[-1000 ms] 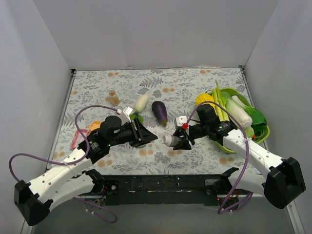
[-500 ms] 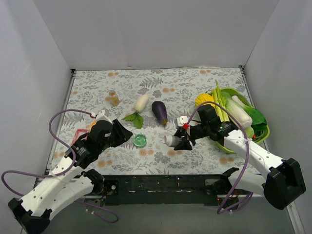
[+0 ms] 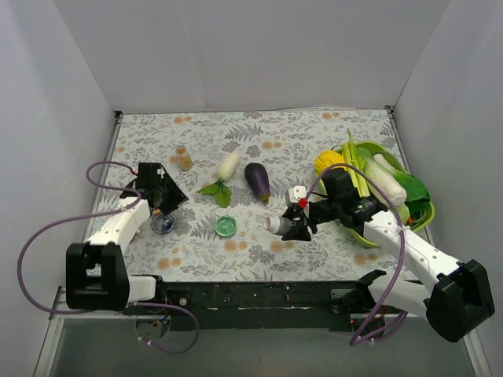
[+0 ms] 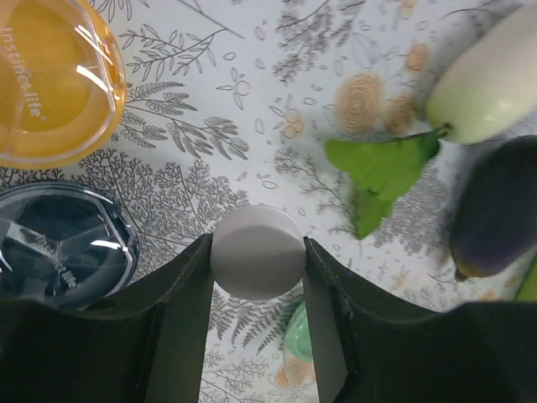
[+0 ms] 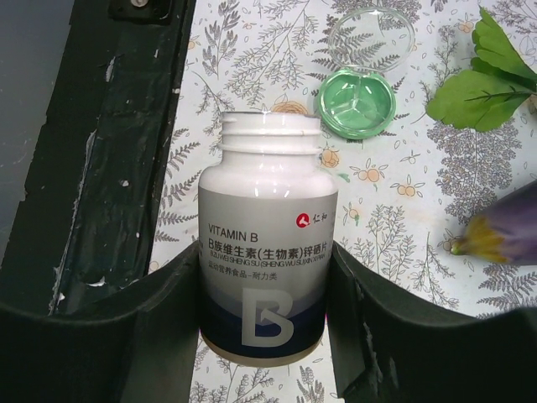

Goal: Sort the pills into containers

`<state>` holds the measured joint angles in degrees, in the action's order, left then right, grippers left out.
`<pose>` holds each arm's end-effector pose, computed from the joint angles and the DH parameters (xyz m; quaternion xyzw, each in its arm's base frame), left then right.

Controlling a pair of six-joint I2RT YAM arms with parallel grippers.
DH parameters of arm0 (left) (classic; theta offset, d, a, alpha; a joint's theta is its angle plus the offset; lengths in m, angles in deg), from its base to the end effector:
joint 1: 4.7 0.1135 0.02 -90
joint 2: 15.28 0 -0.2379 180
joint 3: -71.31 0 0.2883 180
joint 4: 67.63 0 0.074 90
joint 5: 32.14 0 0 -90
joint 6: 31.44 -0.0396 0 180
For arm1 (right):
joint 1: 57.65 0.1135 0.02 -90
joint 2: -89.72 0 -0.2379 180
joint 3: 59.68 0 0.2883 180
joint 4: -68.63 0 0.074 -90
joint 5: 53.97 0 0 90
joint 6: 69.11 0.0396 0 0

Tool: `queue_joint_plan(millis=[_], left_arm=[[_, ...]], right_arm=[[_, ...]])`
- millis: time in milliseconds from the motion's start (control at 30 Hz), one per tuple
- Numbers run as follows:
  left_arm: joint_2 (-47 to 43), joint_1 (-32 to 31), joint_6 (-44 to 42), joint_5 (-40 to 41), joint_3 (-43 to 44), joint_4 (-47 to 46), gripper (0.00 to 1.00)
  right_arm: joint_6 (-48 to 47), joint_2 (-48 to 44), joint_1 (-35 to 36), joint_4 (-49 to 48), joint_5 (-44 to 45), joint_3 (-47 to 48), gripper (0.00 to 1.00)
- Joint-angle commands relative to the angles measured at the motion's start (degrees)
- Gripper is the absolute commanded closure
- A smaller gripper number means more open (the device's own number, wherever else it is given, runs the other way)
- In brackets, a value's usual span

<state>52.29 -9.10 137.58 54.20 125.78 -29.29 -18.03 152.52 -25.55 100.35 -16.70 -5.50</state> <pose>0.2798 -0.0241 0.1793 -0.5635 0.7568 -0.2421 0.2263 0.2128 0.1707 0.2185 -0.6241 0.5536 0.3799 0.3996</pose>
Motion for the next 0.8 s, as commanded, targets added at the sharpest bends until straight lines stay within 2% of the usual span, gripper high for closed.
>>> queue_joint_plan(millis=[0, 33, 233, 300, 533, 633, 767], left_arm=[[8.44, 1.42, -3.88, -4.34, 3.51, -3.56, 0.86], [9.15, 1.42, -3.96, -4.08, 4.03, -3.91, 0.86], [13.98, 1.42, -6.86, -2.32, 5.0, -3.04, 0.56], [15.04, 1.42, -7.83, -1.88, 5.0, -2.16, 0.49], [16.37, 1.42, -8.89, -1.43, 4.39, -1.98, 0.41], [14.0, 1.42, -9.32, -2.75, 5.35, -1.1, 0.37], [7.33, 1.42, -13.88, -9.84, 6.41, -0.05, 0.3]], right_arm=[[0.6, -1.98, -0.72, -1.42, -1.76, -0.69, 0.99], [0.6, -1.99, -0.72, -1.51, -1.94, -0.69, 0.99], [0.86, -1.37, -0.81, -1.95, -2.55, -0.42, 0.99], [1.03, -1.2, -0.81, -2.13, -2.64, -0.6, 0.99], [1.21, -1.28, -0.81, -2.04, -2.64, -0.51, 0.99], [1.12, -1.19, -0.81, -2.04, -2.64, -0.6, 0.99], [0.33, -1.19, -0.81, -1.86, -3.96, -0.78, 0.99]])
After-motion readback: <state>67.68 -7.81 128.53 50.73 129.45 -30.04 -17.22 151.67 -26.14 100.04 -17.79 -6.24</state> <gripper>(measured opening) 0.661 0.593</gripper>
